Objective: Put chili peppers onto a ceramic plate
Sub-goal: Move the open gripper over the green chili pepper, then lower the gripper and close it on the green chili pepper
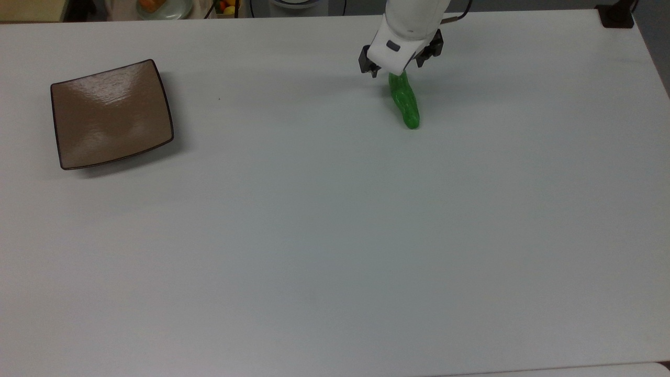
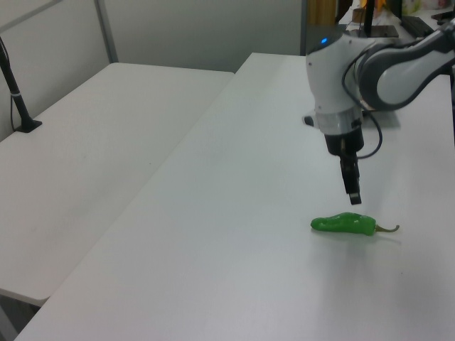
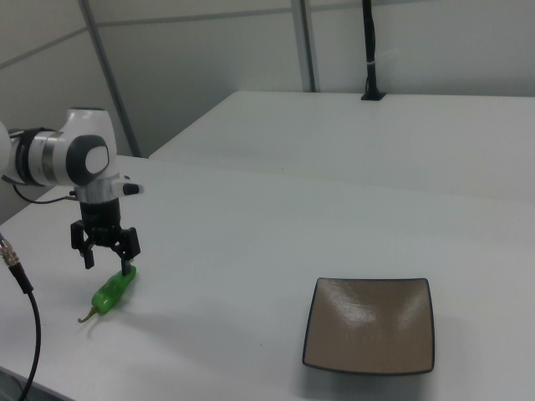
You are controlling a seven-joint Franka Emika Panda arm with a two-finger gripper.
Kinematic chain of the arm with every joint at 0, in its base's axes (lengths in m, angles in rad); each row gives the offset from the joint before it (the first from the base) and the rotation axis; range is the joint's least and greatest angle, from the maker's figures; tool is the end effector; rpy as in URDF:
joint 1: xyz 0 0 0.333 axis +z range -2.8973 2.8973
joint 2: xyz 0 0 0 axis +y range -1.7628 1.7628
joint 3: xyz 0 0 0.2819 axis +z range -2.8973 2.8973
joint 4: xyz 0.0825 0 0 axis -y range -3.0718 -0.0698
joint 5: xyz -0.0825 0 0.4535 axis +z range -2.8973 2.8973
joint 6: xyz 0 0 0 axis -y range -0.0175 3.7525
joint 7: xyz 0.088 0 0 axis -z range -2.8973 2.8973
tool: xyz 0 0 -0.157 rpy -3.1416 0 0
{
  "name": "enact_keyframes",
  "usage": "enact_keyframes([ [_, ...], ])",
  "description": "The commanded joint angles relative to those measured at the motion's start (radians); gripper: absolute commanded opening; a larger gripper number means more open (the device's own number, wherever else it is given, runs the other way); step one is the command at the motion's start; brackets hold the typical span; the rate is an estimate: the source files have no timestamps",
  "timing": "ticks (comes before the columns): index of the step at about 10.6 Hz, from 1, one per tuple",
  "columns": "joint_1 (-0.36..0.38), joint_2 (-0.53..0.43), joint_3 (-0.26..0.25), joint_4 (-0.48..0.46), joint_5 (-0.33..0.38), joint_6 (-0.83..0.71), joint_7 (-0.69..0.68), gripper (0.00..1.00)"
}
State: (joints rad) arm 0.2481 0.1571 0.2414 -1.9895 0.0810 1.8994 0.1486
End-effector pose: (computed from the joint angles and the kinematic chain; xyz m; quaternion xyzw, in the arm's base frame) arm 0.5229 0.2912 0.2505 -0.9794 -0.1516 0.1324 0.0144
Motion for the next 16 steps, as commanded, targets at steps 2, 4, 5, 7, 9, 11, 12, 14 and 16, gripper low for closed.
enact_keyframes([
  [2, 0.022, 0.004, -0.004, -0.115, -0.001, 0.185, 0.04, 1.0],
  [4, 0.025, 0.002, -0.001, -0.172, -0.003, 0.291, 0.063, 0.99],
  [5, 0.026, 0.002, 0.006, -0.186, -0.004, 0.32, 0.063, 0.99],
  [7, 0.03, 0.002, 0.006, -0.196, -0.012, 0.346, 0.063, 0.92],
  [9, 0.03, 0.004, 0.007, -0.196, -0.012, 0.346, 0.063, 0.72],
  [11, 0.03, 0.009, 0.009, -0.196, -0.013, 0.351, 0.063, 0.48],
  [12, 0.03, 0.009, 0.009, -0.196, -0.018, 0.352, 0.062, 0.33],
  [14, 0.03, 0.016, 0.01, -0.196, -0.026, 0.356, 0.062, 0.01],
  [16, 0.028, 0.013, 0.01, -0.193, -0.027, 0.349, 0.062, 0.0],
])
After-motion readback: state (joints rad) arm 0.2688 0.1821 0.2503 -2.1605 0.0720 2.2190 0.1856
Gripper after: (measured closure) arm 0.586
